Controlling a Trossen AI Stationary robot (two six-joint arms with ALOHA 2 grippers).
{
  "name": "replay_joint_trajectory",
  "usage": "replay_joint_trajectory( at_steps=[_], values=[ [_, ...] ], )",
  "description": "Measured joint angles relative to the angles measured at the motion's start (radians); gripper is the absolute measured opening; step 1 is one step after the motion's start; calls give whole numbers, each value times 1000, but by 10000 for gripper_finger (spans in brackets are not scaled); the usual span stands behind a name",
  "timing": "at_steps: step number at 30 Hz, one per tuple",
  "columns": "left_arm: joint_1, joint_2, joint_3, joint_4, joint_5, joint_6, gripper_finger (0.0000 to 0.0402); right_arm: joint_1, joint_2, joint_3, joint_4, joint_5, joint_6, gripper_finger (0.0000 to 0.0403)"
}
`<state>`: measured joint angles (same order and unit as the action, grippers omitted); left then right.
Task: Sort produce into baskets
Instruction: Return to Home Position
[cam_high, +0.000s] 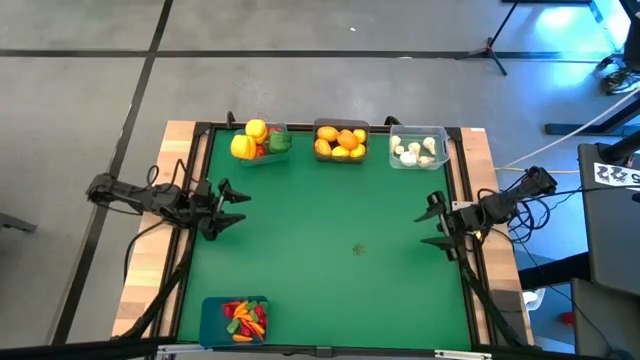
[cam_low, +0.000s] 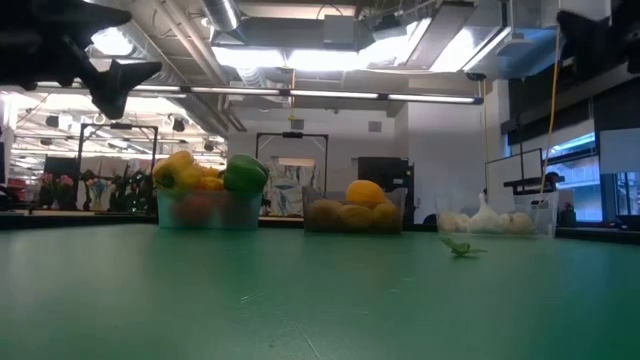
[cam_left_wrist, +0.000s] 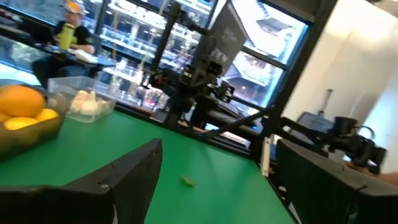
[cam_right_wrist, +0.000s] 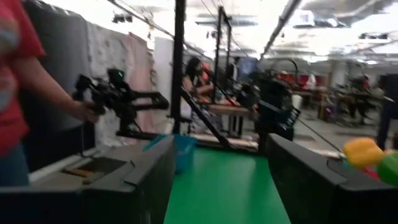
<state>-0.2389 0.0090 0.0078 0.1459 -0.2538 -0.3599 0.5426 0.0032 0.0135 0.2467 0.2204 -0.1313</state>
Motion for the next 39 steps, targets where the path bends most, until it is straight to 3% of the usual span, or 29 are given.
replay_joint_trajectory(
  at_steps=[3,16,39],
  values=[
    [-22,0,0,0,-45,1,308,0,0,0,-45,28,1,246],
    [-23,0,1,-50,-47,-51,308,0,0,-1,-180,31,3,246],
    [-23,1,1,-93,-45,-53,308,0,4,-2,-190,30,-4,246]
  ],
)
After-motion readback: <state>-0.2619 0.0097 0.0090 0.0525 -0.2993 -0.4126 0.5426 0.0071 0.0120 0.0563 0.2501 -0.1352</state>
